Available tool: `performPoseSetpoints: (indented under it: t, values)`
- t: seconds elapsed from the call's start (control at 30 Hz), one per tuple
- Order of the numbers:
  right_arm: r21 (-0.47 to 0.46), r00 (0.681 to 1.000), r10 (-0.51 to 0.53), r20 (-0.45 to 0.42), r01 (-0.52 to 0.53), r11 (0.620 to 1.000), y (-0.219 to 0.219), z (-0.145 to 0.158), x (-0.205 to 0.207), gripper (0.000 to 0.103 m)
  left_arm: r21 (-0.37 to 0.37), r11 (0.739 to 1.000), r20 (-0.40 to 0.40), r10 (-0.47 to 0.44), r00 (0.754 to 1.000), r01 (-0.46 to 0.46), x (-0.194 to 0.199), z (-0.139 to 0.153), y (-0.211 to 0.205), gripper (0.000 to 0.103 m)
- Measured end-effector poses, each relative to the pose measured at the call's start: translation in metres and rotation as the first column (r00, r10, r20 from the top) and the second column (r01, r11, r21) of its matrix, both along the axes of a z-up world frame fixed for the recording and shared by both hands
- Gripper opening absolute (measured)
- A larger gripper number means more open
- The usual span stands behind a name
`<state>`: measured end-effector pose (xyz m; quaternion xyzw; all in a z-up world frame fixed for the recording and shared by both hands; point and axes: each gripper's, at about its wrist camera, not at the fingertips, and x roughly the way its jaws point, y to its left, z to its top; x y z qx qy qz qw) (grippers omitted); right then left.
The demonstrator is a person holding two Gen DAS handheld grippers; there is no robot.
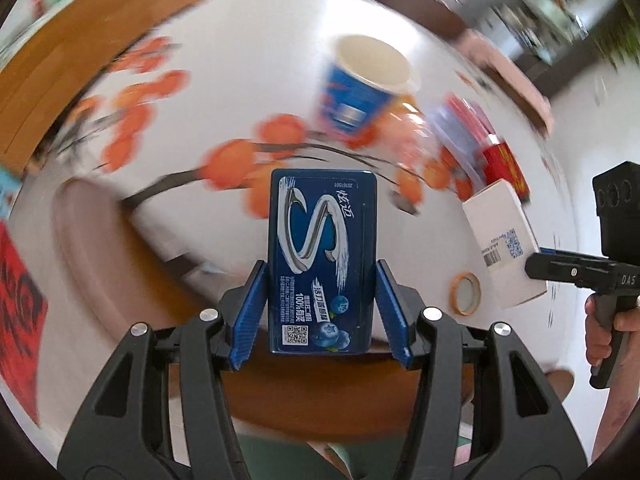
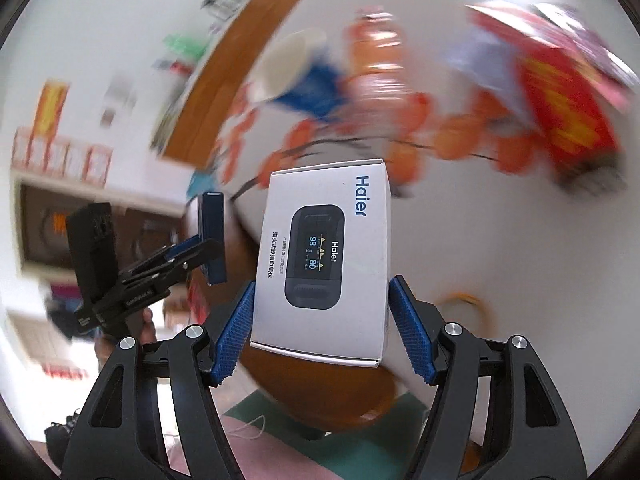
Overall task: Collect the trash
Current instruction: 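Lift the gum box and Haier box and carry them over the bin, then open the right tool over the bin while the left tool releases the gum box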
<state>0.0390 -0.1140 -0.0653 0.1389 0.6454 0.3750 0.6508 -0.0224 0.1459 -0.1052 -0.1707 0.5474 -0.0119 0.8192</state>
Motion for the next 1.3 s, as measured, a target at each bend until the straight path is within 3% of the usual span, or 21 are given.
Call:
performPoseSetpoints:
  t: [0.17,0.33,0.47,0.6,0.77,0.8,0.9,1.0,1.2,1.3]
  values:
    - [0.059,0.982,0.181,0.059,-0.184,0.981,0.101,0.031,-0.018,0.068,0.003,0.984,0.044,0.176,0.983,-0.176,-0.058,0.013,0.068,0.050]
    - [0.122,0.948,0.314,0.057,-0.319,0.940,0.210,0.046,-0.060,0.068,0.002,0.941,0.025,0.337,0.941,-0.337,-0.138,0.005,0.143,0.050]
    - [0.125,0.909,0.415,0.036,-0.416,0.901,0.294,0.040,-0.110,0.068,0.036,0.899,-0.015,0.437,0.899,-0.436,-0.202,-0.011,0.189,0.050]
    - [0.089,0.883,0.469,-0.017,-0.466,0.880,0.354,0.013,-0.161,0.068,-0.002,0.855,-0.074,0.518,0.852,-0.519,-0.263,-0.047,0.228,0.050]
    - [-0.004,0.836,0.535,-0.119,-0.539,0.842,0.411,-0.047,-0.223,0.068,-0.070,0.818,-0.176,0.553,0.814,-0.571,-0.312,-0.108,0.265,0.050]
    - [-0.031,0.830,0.538,-0.145,-0.547,0.836,0.418,-0.064,-0.232,0.067,-0.099,0.814,-0.232,0.541,0.809,-0.573,-0.321,-0.131,0.271,0.050]
    - [-0.083,0.821,0.531,-0.211,-0.556,0.827,0.435,-0.102,-0.250,0.068,-0.095,0.806,-0.313,0.533,0.786,-0.584,-0.331,-0.171,0.277,0.050]
    - [-0.124,0.805,0.536,-0.254,-0.577,0.807,0.448,-0.137,-0.262,0.067,-0.141,0.774,-0.360,0.541,0.760,-0.617,-0.339,-0.212,0.284,0.050]
    - [-0.220,0.786,0.469,-0.403,-0.580,0.784,0.465,-0.264,-0.267,0.067,-0.217,0.708,-0.443,0.542,0.714,-0.672,-0.337,-0.314,0.297,0.050]
    - [-0.232,0.768,0.473,-0.431,-0.601,0.765,0.480,-0.314,-0.273,0.068,-0.229,0.683,-0.482,0.540,0.690,-0.694,-0.332,-0.371,0.299,0.050]
